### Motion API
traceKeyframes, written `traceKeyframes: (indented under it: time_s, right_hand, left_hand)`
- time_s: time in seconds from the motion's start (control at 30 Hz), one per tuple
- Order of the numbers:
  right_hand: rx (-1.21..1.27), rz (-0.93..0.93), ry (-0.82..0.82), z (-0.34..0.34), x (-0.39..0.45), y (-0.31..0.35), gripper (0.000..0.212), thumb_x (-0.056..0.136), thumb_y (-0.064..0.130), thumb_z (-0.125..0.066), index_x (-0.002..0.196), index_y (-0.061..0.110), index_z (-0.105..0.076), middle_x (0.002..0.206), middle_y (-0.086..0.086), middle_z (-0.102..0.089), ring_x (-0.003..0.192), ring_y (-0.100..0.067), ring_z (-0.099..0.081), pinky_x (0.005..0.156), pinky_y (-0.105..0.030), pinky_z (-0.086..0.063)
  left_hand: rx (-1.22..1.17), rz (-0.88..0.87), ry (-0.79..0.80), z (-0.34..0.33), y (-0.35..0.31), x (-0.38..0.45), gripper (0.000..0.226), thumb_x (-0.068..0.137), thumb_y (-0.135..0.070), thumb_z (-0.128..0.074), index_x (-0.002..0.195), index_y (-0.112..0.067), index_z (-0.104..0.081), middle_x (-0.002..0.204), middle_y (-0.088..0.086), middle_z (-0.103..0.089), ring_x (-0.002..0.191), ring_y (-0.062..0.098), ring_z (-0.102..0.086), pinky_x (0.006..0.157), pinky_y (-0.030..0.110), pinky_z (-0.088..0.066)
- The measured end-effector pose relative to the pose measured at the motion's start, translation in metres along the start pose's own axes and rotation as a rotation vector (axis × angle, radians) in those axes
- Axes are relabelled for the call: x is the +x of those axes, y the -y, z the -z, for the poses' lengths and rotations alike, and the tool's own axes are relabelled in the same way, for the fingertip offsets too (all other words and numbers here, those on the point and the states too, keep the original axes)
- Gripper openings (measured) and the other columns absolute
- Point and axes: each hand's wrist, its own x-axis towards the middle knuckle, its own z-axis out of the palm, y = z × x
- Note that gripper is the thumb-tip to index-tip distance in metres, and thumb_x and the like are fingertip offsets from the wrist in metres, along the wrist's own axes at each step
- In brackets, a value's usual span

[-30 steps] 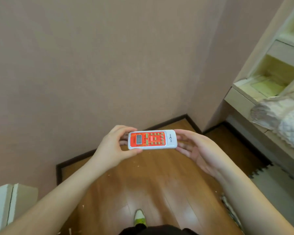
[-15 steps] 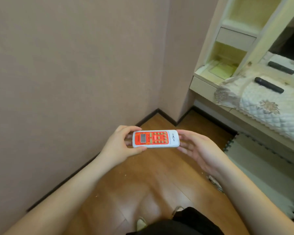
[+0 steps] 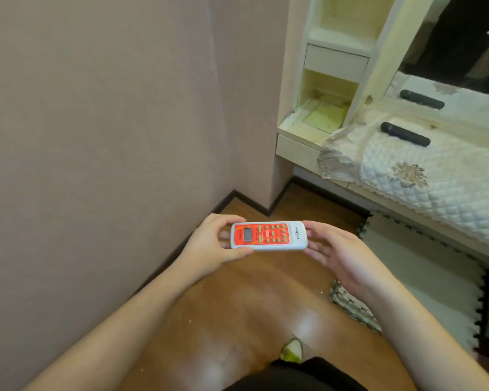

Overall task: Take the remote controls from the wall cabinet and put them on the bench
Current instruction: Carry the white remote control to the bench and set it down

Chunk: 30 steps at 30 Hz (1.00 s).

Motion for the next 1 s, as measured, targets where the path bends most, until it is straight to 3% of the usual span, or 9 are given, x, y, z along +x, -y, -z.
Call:
traceKeyframes:
  time_s: [0.33, 0.53, 0.87, 1.0]
  right_hand:
    - [0.011, -0.016, -0.027, 0.056, 0.057, 0.032, 0.029, 0.100, 0.025, -0.045, 0.118, 0.017, -0.066, 0.106, 0.001, -0.074, 0.103, -0.012, -0.068, 0.097, -0.032, -0.050]
    - [0.060, -0.046, -0.104, 0.047, 0.096, 0.047, 0.028, 0.101, 0.017, -0.042, 0.117, 0.016, -0.065, 0.105, -0.001, -0.075, 0.100, -0.011, -0.069, 0.086, -0.024, -0.053]
    - [0.190, -0.041, -0.255, 0.010, 0.171, 0.080, 0.030, 0.098, 0.009, -0.041, 0.112, 0.010, -0.068, 0.101, -0.008, -0.075, 0.093, -0.016, -0.070, 0.082, -0.026, -0.053]
    - [0.241, -0.038, -0.295, 0.011, 0.185, 0.085, 0.032, 0.098, 0.007, -0.039, 0.114, 0.007, -0.067, 0.103, -0.011, -0.073, 0.096, -0.019, -0.068, 0.086, -0.029, -0.053]
  left_hand:
    - [0.026, -0.022, 0.069, -0.033, -0.034, 0.086, 0.051, 0.072, -0.031, -0.083, 0.113, -0.038, -0.053, 0.108, -0.023, -0.050, 0.095, 0.000, -0.061, 0.072, 0.009, -0.052]
    - [0.023, -0.038, 0.119, -0.021, -0.025, 0.140, 0.051, 0.073, -0.031, -0.082, 0.114, -0.039, -0.052, 0.109, -0.023, -0.052, 0.095, 0.000, -0.061, 0.071, 0.009, -0.052]
    - [0.008, -0.128, 0.279, 0.019, -0.003, 0.250, 0.052, 0.073, -0.032, -0.082, 0.114, -0.037, -0.052, 0.108, -0.024, -0.049, 0.097, 0.005, -0.062, 0.072, 0.009, -0.052]
    - [0.035, -0.171, 0.334, 0.021, -0.002, 0.283, 0.053, 0.072, -0.032, -0.083, 0.116, -0.036, -0.054, 0.113, -0.016, -0.052, 0.099, 0.008, -0.062, 0.075, 0.012, -0.054]
